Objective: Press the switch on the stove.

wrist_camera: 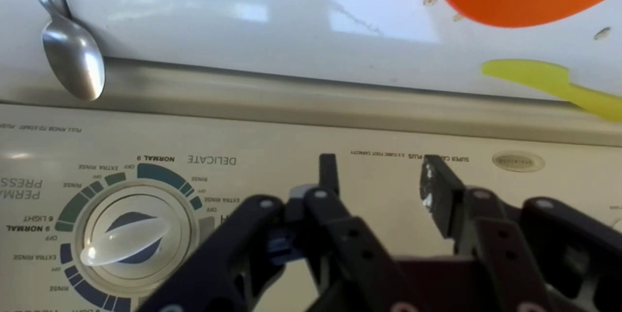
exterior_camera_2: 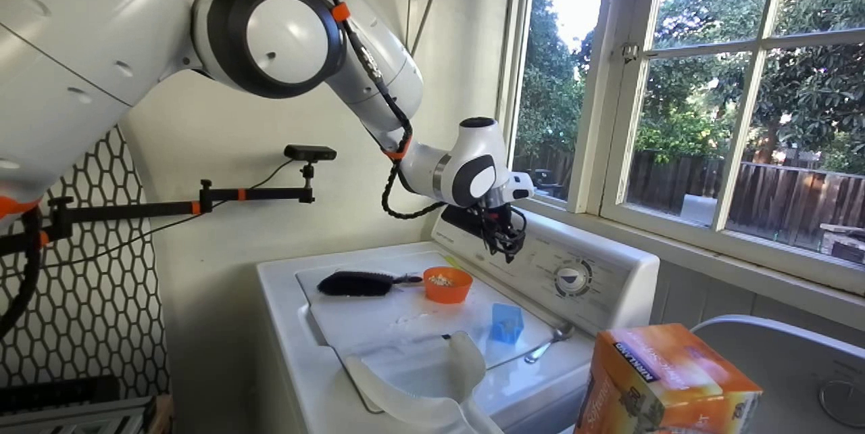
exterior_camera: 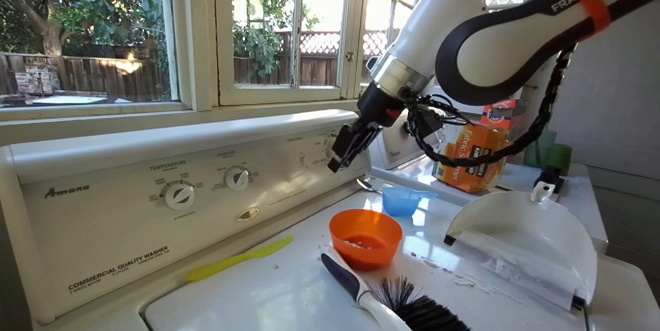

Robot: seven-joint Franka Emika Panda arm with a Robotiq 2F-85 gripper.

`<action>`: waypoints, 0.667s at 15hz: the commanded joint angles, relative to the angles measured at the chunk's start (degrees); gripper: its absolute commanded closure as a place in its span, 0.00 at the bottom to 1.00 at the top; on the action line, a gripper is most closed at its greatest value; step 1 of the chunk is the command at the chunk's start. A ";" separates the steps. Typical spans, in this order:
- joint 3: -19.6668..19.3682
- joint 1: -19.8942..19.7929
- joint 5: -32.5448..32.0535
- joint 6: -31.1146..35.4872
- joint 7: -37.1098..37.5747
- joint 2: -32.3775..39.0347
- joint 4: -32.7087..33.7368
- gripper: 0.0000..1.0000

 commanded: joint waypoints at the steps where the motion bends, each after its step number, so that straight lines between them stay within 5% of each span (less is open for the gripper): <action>1: -0.78 1.11 -0.63 -0.30 -1.49 3.74 5.46 0.82; 4: -1.09 1.56 -0.77 -0.87 -2.09 5.54 8.24 1.00; 10: -4.84 4.23 -3.38 -1.99 -0.61 9.03 13.60 1.00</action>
